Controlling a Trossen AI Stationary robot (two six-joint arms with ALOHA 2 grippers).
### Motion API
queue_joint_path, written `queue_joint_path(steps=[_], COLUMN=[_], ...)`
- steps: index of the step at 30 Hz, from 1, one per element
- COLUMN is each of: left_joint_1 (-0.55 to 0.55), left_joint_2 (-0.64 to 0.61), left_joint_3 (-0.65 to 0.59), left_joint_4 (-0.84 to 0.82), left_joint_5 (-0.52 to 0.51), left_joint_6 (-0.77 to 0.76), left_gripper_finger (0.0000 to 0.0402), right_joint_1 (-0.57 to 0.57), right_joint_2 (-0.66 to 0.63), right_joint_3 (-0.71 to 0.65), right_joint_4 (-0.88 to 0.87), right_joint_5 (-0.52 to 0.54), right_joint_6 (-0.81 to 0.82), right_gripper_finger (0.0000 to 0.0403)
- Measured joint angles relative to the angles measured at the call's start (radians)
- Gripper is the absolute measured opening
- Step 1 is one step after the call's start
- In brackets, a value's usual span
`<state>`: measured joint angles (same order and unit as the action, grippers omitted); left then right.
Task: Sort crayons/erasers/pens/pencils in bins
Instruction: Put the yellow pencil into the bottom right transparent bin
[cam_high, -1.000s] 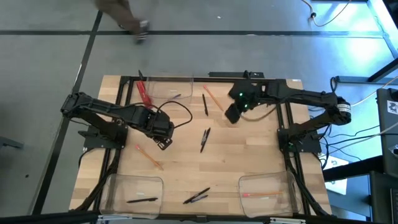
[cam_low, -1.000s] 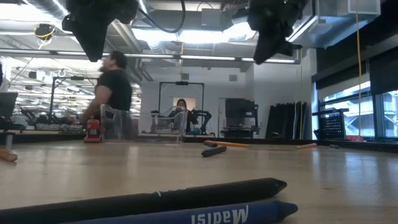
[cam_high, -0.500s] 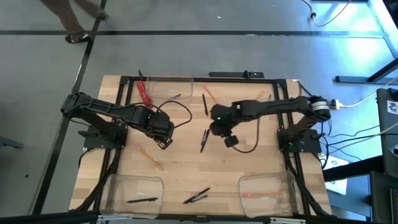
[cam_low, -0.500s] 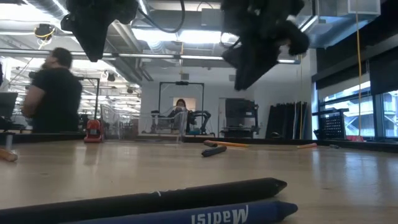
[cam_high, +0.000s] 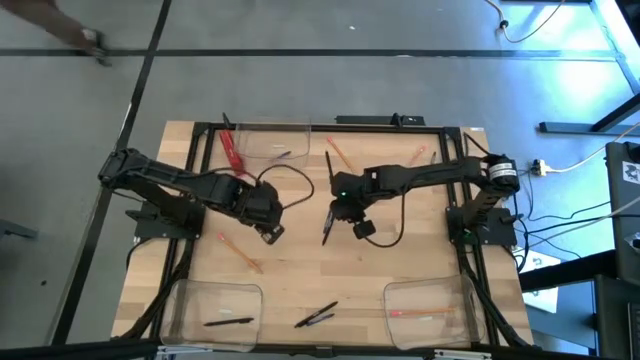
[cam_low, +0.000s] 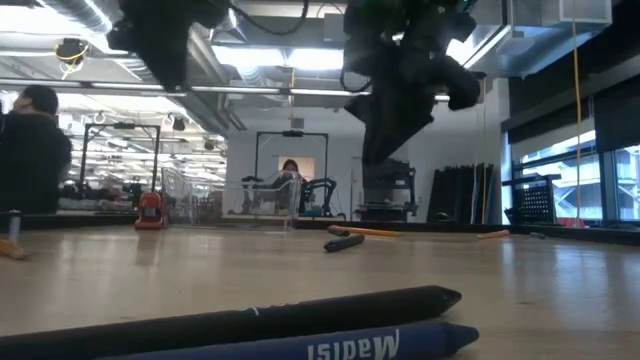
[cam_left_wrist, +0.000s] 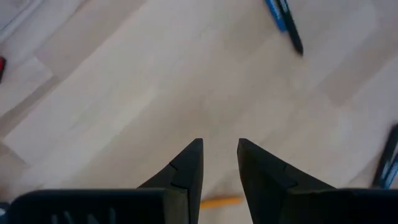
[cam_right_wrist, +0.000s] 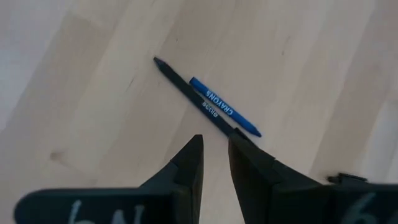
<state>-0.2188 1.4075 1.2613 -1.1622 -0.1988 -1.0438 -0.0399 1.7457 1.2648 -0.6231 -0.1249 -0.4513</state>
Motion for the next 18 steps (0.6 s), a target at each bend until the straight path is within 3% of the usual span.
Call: queue_joint_path(steps=[3, 12, 15, 18], left_joint_1=[-0.050, -0.143, -0.175, -0.211], left_joint_2=[0.000, 0.000, 0.000, 0.000], left_joint_3=[0.000, 0.000, -0.015, -0.066], left_joint_4=[-0.047, -0.191, -0.181, -0.169], left_joint_5=[0.005, -0.012, -0.031, 0.010], left_joint_6=[-0.036, -0.591, -0.648, -0.568], left_gripper_finger=[0.0092, 0.0092, 0.0092, 0.0092], right_joint_1=[0.000, 0.000, 0.000, 0.000], right_joint_2=[-0.032, -0.154, -0.193, -0.227], right_joint_3=[0.000, 0.000, 0.000, 0.000], right_joint_4=[-0.001, -0.002, -0.001, -0.001], right_joint_5=[0.000, 0.000, 0.000, 0.000], right_joint_6=[0.031, 0.135, 0.134, 0.132], right_gripper_finger=[0.0078, 0.0078, 0.0078, 0.0078])
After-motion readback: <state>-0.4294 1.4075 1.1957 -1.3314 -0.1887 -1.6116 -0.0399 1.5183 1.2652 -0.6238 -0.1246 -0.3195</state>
